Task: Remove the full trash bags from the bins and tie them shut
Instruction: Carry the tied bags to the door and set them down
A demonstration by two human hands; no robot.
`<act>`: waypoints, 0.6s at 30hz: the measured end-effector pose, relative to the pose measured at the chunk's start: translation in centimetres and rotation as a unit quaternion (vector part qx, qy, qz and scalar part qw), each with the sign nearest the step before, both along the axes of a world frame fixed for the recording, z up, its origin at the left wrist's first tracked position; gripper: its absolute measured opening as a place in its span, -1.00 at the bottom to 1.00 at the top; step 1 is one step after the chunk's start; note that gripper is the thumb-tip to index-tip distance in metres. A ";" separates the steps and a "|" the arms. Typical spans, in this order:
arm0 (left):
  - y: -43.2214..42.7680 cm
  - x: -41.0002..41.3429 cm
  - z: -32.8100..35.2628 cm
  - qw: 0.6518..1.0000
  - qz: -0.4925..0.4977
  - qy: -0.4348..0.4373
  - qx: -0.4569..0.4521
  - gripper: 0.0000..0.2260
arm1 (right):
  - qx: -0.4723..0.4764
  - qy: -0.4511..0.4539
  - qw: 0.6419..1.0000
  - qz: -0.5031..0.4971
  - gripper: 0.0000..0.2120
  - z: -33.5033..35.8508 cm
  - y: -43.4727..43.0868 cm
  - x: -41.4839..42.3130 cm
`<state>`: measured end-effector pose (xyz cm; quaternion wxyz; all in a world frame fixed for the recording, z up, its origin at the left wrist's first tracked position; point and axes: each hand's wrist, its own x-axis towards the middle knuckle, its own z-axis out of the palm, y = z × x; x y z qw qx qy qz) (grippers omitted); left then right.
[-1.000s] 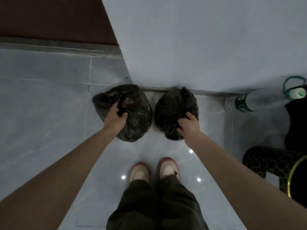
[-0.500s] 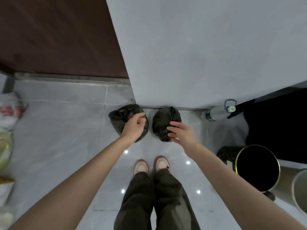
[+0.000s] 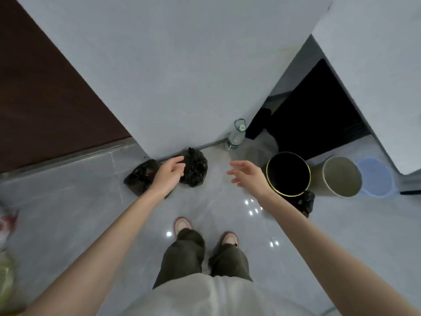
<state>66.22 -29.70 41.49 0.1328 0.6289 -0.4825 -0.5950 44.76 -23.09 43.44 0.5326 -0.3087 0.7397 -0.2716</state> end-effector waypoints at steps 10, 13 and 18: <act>9.9 -11.2 4.8 0.993 -0.114 0.020 -0.017 -0.68 | 0.006 -0.010 0.988 -0.155 -0.74 2.3 16.0 -9.3; 14.5 -14.5 5.1 0.990 -0.137 0.012 -0.023 -0.68 | 0.016 -0.024 0.985 -0.172 -0.72 2.1 21.9 -11.4; 22.3 -20.4 6.7 0.983 -0.180 0.003 -0.034 -0.68 | 0.010 -0.030 0.979 -0.202 -0.73 4.0 31.0 -15.9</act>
